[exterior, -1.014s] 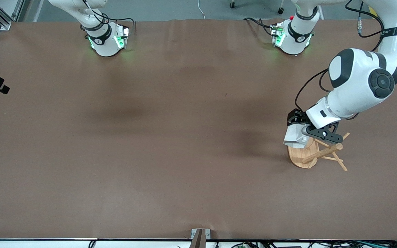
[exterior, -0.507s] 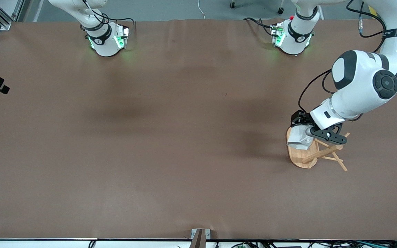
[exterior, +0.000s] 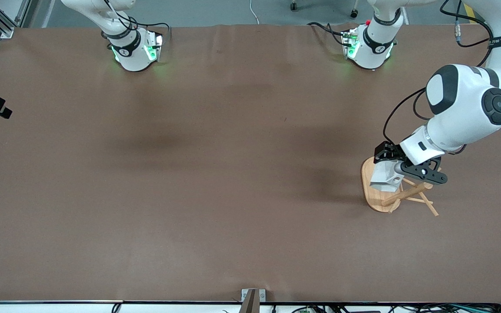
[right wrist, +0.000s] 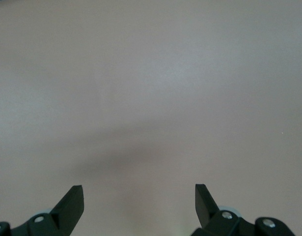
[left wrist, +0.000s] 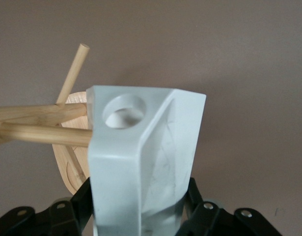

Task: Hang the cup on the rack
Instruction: 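Lower the cup's hole onto a rack peg with the left gripper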

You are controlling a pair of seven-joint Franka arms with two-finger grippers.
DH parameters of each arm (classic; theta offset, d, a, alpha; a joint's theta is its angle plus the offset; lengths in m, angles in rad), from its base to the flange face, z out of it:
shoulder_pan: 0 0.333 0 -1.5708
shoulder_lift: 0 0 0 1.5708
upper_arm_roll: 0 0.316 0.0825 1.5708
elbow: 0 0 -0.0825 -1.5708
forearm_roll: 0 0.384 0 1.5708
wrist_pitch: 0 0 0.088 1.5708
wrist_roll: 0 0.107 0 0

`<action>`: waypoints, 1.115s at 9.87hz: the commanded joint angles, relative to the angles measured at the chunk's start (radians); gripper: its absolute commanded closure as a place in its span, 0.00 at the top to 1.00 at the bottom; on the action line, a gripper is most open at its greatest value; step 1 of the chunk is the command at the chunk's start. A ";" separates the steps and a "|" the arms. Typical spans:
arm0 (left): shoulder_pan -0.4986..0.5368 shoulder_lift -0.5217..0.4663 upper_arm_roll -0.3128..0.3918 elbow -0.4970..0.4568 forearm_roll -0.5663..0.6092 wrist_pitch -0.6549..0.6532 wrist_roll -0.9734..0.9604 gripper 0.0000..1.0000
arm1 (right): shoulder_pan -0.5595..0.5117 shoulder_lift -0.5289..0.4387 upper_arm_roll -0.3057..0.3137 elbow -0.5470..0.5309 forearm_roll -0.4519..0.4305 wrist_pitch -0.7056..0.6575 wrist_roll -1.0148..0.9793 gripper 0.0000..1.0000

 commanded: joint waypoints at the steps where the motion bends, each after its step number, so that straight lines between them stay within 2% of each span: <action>1: -0.001 0.019 0.010 -0.021 -0.003 0.034 0.025 0.00 | 0.000 -0.018 0.002 -0.018 -0.018 0.006 -0.008 1.00; 5: 0.005 0.032 0.018 -0.020 -0.003 0.040 0.026 0.03 | 0.000 -0.018 0.002 -0.018 -0.018 0.005 -0.008 1.00; 6: 0.011 0.041 0.018 -0.018 -0.003 0.042 0.026 0.14 | 0.000 -0.018 0.002 -0.018 -0.018 0.005 -0.008 1.00; 7: 0.011 0.046 0.018 -0.009 -0.003 0.042 0.026 0.36 | 0.000 -0.018 0.002 -0.018 -0.018 0.005 -0.008 1.00; 8: 0.011 0.046 0.018 -0.008 -0.003 0.042 0.025 0.84 | 0.000 -0.018 0.002 -0.018 -0.020 0.005 -0.008 1.00; 9: 0.011 0.043 0.018 -0.008 -0.002 0.040 0.026 1.00 | 0.000 -0.018 0.002 -0.018 -0.018 0.005 -0.008 1.00; 11: 0.010 0.013 0.016 -0.006 -0.002 0.031 0.002 1.00 | 0.000 -0.018 0.002 -0.018 -0.018 0.005 -0.008 1.00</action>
